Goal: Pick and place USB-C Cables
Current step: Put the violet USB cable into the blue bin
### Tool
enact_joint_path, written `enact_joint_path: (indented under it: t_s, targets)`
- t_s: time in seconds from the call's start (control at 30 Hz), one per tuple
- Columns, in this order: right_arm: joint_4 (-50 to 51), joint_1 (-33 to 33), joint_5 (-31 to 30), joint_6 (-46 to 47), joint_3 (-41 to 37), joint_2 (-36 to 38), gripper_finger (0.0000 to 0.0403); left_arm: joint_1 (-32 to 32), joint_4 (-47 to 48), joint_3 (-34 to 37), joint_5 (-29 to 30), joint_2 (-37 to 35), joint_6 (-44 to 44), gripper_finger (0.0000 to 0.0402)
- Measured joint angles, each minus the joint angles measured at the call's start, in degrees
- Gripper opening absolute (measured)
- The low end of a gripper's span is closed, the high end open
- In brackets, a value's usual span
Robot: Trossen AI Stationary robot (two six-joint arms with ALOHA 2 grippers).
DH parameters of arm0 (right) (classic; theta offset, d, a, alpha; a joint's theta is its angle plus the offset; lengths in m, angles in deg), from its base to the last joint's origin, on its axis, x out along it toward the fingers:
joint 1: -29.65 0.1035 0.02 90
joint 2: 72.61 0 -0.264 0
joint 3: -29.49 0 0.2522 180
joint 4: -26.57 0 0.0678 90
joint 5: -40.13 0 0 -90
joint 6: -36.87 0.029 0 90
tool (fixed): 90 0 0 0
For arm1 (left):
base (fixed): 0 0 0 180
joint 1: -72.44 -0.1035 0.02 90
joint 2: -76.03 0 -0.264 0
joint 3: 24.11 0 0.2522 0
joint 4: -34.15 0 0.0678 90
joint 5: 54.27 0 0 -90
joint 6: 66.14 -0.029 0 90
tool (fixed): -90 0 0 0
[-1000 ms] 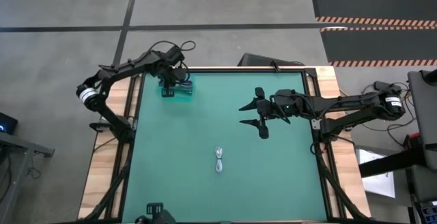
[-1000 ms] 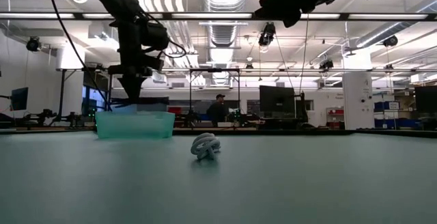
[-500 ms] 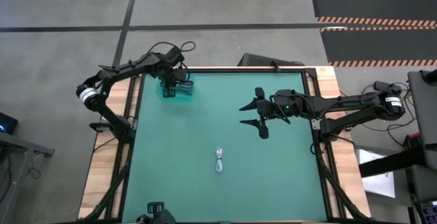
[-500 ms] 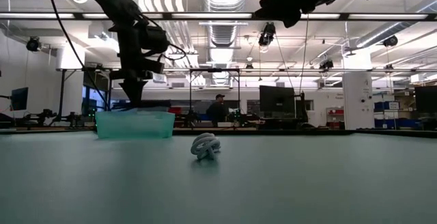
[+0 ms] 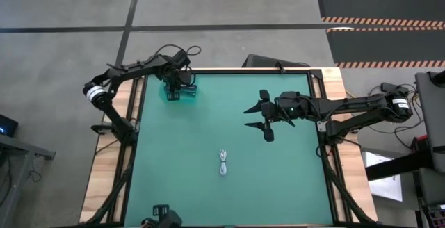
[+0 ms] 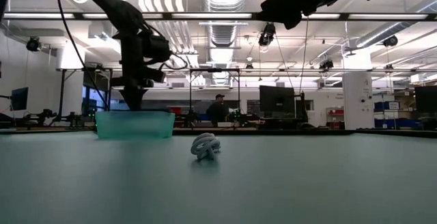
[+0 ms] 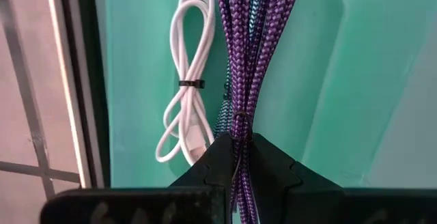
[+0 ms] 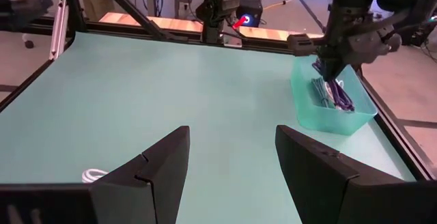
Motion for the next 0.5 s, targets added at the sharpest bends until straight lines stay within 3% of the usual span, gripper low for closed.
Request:
enact_joint_path:
  t_s: [0.5]
  targets:
    - [0.04, 0.01, 0.00, 0.00, 0.00, 0.00, 0.0209, -0.14, -0.53, 0.00, 1.48, 1.29, -0.09, 0.0019]
